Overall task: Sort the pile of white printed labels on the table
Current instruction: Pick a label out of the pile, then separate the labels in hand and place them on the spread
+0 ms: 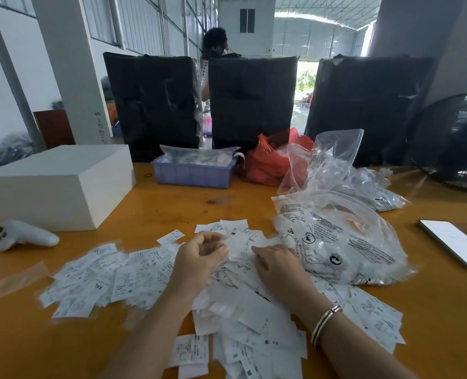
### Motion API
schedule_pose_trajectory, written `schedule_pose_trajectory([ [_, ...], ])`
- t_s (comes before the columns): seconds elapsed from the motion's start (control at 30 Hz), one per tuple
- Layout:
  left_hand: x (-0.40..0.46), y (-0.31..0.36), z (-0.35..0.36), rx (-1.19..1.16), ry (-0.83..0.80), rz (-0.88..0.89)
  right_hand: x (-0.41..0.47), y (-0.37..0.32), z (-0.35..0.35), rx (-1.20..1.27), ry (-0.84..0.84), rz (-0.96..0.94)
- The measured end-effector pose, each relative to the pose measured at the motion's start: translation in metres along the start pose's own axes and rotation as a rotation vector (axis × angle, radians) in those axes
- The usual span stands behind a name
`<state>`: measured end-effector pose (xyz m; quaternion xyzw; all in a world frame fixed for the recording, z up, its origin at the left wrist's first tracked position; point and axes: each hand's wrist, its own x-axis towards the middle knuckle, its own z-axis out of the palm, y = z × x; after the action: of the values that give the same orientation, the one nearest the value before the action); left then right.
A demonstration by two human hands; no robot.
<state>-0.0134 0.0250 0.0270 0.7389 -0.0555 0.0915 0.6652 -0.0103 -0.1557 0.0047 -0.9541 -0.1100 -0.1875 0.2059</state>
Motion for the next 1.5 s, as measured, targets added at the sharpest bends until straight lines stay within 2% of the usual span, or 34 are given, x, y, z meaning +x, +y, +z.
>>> schedule_pose_trajectory([
  [0.1, -0.001, 0.001, -0.001, -0.016, -0.007, 0.006, -0.001, -0.003, -0.004, 0.002, 0.048, -0.012],
  [0.17, -0.001, 0.001, -0.001, -0.018, -0.020, 0.017, -0.002, -0.006, -0.009, 0.156, 0.130, 0.065],
  [0.23, -0.001, 0.001, -0.001, -0.013, -0.028, 0.022, -0.004, -0.009, -0.014, 0.476, 0.219, 0.249],
  [0.3, 0.000, 0.001, 0.000, -0.007, -0.034, 0.020, -0.008, -0.012, -0.018, 0.980, 0.212, 0.457],
  [0.37, 0.000, 0.000, 0.000, -0.006, -0.047, 0.020, -0.012, -0.012, -0.022, 1.337, 0.161, 0.519],
  [0.43, 0.000, 0.000, 0.001, -0.005, -0.070, 0.024, -0.013, -0.013, -0.026, 1.502, 0.141, 0.512],
  [0.77, -0.003, 0.001, 0.004, 0.041, -0.149, 0.078, -0.012, -0.017, -0.029, 1.608, 0.214, 0.569],
  [1.03, -0.004, 0.001, 0.009, 0.075, -0.189, 0.100, -0.011, -0.019, -0.030, 1.568, 0.183, 0.614],
  [1.2, -0.005, 0.001, 0.011, 0.080, -0.185, 0.095, -0.010, -0.022, -0.028, 1.480, 0.093, 0.615],
  [1.33, -0.005, 0.001, 0.011, 0.002, -0.167, 0.058, -0.010, -0.021, -0.029, 1.395, 0.013, 0.547],
  [1.5, -0.005, 0.002, 0.008, -0.057, -0.177, 0.046, -0.008, -0.022, -0.036, 1.683, 0.005, 0.619],
])
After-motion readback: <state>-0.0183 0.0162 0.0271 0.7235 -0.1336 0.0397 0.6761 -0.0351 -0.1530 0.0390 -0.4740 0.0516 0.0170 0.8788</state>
